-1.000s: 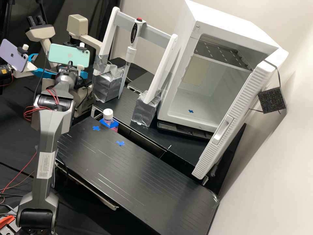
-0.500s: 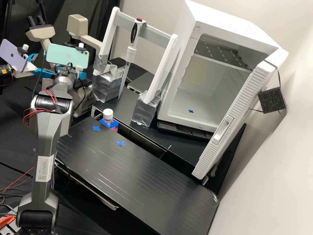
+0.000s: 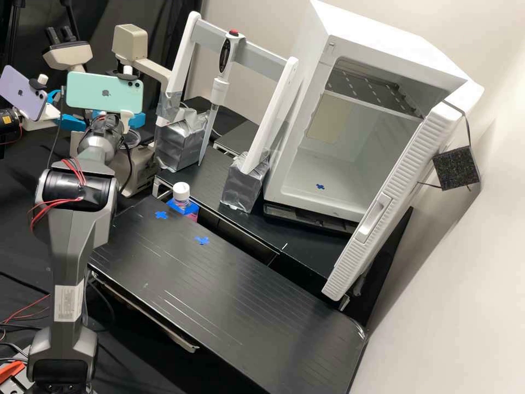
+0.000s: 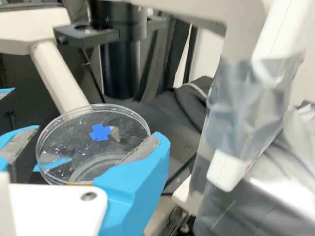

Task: Move the petri dish to the bench

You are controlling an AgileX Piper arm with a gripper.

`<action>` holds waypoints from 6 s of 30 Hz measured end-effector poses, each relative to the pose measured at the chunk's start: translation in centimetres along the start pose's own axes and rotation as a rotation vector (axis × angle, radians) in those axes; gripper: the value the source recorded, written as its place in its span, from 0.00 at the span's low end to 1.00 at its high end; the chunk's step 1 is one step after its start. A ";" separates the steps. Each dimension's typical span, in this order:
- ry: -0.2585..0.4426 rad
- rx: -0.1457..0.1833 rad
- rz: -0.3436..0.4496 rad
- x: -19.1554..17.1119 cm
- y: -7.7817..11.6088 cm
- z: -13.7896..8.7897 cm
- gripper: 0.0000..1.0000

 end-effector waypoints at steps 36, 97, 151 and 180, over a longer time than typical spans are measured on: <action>-0.069 0.055 -0.078 1.7 -2.3 1.9 0.00; -0.115 0.019 -0.095 3.4 -2.0 2.4 0.00; -0.014 -0.007 -0.073 -1.9 -2.8 1.3 0.00; -0.044 -0.005 0.042 -18.2 -6.7 10.1 0.00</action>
